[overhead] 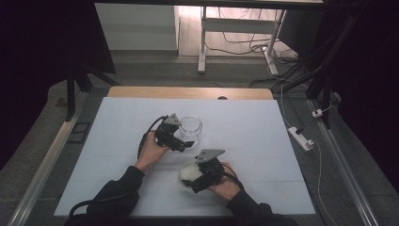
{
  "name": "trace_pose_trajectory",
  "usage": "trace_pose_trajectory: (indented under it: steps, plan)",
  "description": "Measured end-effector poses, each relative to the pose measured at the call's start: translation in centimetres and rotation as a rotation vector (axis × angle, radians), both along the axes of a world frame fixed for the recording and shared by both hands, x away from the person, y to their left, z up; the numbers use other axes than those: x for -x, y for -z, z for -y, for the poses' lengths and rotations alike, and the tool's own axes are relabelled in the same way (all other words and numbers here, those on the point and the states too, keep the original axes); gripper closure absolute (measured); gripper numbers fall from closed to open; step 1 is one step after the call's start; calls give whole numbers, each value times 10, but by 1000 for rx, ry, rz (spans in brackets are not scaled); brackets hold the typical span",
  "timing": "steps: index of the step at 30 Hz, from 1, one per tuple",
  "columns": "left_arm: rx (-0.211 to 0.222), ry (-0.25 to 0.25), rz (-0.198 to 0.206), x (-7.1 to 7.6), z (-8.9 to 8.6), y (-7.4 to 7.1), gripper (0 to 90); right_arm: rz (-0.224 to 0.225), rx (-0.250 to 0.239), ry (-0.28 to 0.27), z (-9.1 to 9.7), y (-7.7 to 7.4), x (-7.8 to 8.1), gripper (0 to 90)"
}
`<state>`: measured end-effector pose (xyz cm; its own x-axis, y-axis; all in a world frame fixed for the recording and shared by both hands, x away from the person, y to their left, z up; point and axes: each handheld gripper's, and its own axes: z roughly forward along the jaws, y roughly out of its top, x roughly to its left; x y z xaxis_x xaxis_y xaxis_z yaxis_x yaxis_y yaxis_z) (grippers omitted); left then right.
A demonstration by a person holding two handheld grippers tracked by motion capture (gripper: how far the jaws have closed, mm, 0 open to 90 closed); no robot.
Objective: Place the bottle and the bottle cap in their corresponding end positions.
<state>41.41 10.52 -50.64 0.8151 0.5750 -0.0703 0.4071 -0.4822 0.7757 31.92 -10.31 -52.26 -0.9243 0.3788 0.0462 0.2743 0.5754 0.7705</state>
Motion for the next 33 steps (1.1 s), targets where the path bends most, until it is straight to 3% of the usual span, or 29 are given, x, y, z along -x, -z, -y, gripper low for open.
trace_pose_trajectory:
  steps: [16,33]
  plan:
    - [44,-5,-20,27,-18,-6,0,-49,-51,29,19,-12,1,0]
    - [64,-12,-43,71,-42,-9,0,0,-44,91,37,-22,8,0]
